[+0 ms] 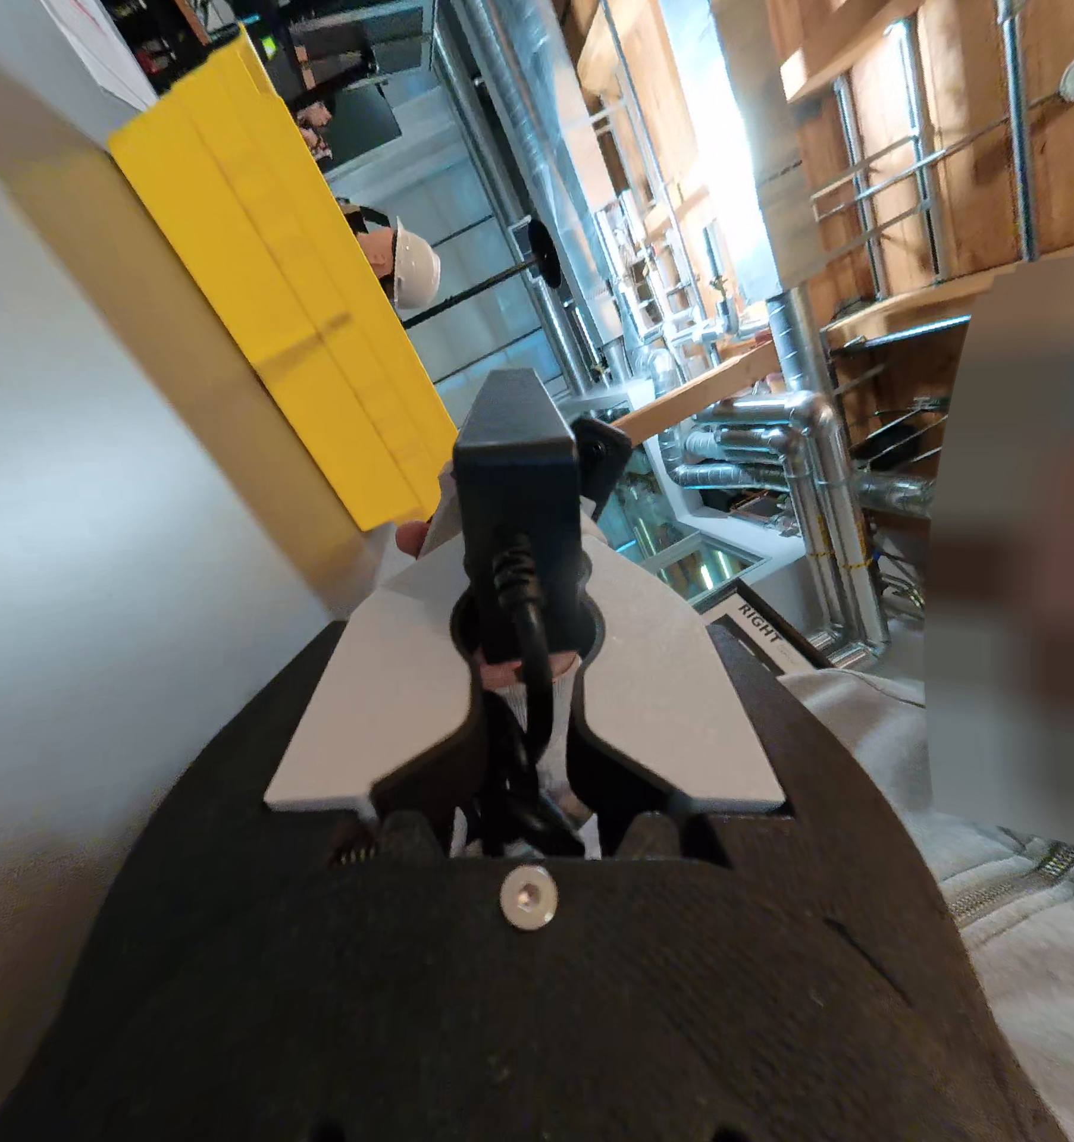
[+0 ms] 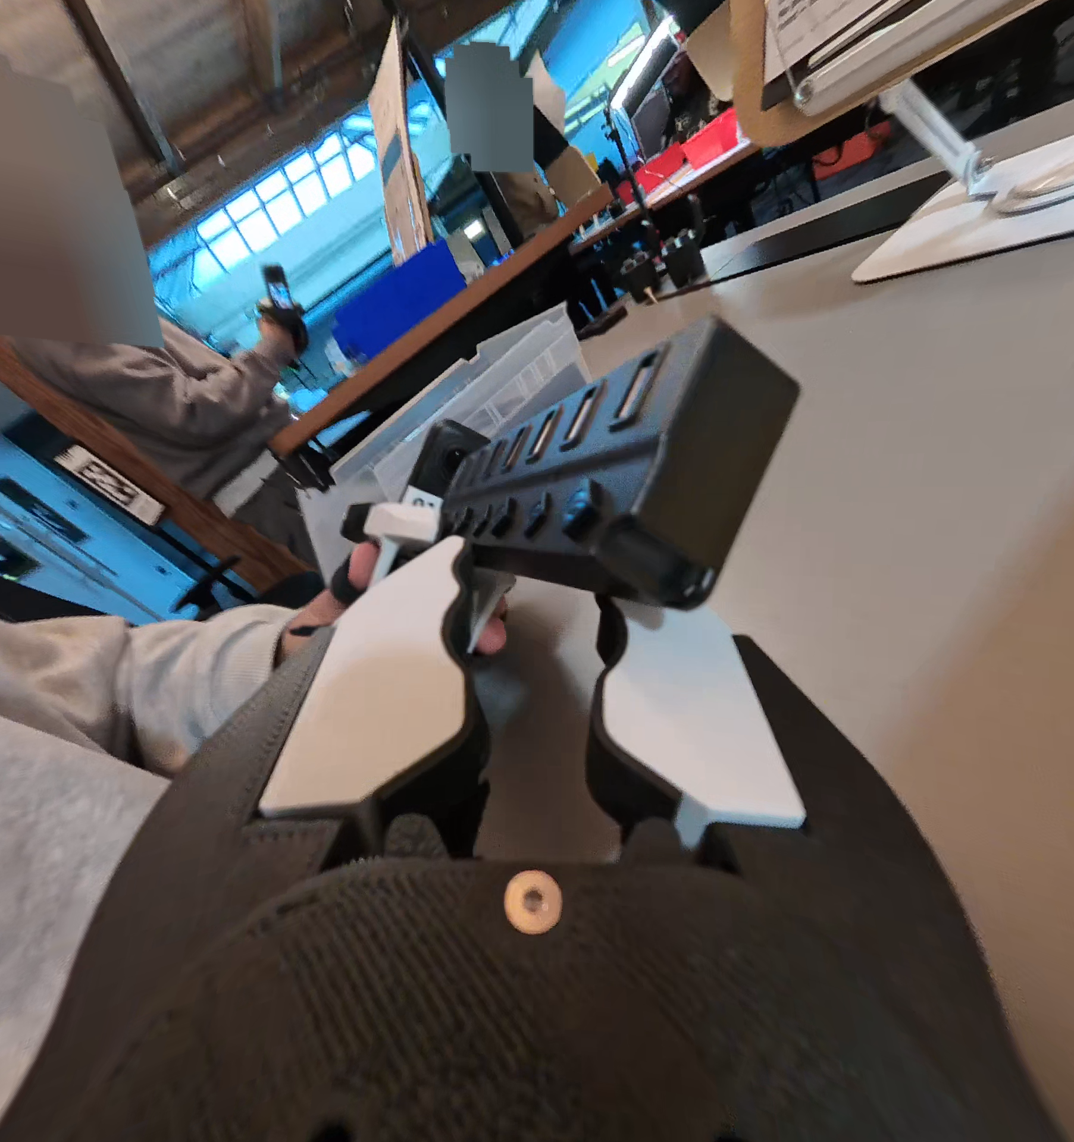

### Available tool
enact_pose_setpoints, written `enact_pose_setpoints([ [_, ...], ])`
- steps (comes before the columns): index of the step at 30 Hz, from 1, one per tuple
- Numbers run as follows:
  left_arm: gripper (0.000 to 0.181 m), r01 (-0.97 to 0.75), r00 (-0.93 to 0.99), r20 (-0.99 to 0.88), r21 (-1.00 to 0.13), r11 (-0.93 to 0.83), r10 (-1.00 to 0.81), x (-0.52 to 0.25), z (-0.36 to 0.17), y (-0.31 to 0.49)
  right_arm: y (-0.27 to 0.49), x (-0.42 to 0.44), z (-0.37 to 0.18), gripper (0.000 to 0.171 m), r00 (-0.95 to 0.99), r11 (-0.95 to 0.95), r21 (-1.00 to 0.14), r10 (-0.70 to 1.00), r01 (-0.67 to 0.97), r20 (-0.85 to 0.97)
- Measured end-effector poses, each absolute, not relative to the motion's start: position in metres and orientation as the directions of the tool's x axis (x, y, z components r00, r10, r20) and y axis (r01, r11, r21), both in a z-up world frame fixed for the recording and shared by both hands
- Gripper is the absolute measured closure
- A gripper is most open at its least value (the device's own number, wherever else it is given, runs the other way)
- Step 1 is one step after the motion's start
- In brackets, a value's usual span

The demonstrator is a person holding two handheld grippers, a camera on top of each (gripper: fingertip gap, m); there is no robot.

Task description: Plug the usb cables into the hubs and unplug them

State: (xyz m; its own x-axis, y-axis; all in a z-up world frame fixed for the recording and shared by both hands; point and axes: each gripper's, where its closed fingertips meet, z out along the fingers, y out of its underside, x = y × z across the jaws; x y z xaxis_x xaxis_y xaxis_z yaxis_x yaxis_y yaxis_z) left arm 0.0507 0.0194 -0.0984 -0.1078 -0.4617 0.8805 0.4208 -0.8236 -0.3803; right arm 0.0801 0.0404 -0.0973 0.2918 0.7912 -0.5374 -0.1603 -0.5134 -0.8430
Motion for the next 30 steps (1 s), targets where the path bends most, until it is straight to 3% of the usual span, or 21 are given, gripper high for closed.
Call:
enact_pose_setpoints([
  [9, 0.155, 0.377, -0.036, 0.842, -0.487, -0.788, -0.538, 0.058, -0.099, 0.014, 0.040, 0.087, -0.092, 0.141, 0.138, -0.645, -0.721, 0.714, -0.253, -0.687],
  [21, 0.156, 0.395, 0.078, 0.798, -0.575, -0.716, -0.598, 0.016, -0.093, 0.035, 0.086, 0.146, -0.086, 0.116, 0.443, -0.458, -0.780, 0.646, -0.426, -0.621],
  [25, 0.156, 0.270, 0.106, 0.810, -0.581, -0.767, -0.576, 0.020, -0.108, 0.030, 0.080, 0.132, -0.080, 0.091, 0.560, -0.292, -0.924, 0.736, -0.246, -0.381],
  [27, 0.157, 0.227, 0.089, 0.831, -0.554, -0.801, -0.549, 0.024, -0.114, 0.026, 0.073, 0.117, -0.090, 0.080, 0.593, -0.205, -0.978, 0.784, -0.034, -0.185],
  [30, 0.157, 0.206, 0.059, 0.862, -0.504, -0.839, -0.503, 0.030, -0.120, 0.023, 0.060, 0.097, -0.114, 0.076, 0.557, -0.084, -0.959, 0.826, 0.270, 0.084],
])
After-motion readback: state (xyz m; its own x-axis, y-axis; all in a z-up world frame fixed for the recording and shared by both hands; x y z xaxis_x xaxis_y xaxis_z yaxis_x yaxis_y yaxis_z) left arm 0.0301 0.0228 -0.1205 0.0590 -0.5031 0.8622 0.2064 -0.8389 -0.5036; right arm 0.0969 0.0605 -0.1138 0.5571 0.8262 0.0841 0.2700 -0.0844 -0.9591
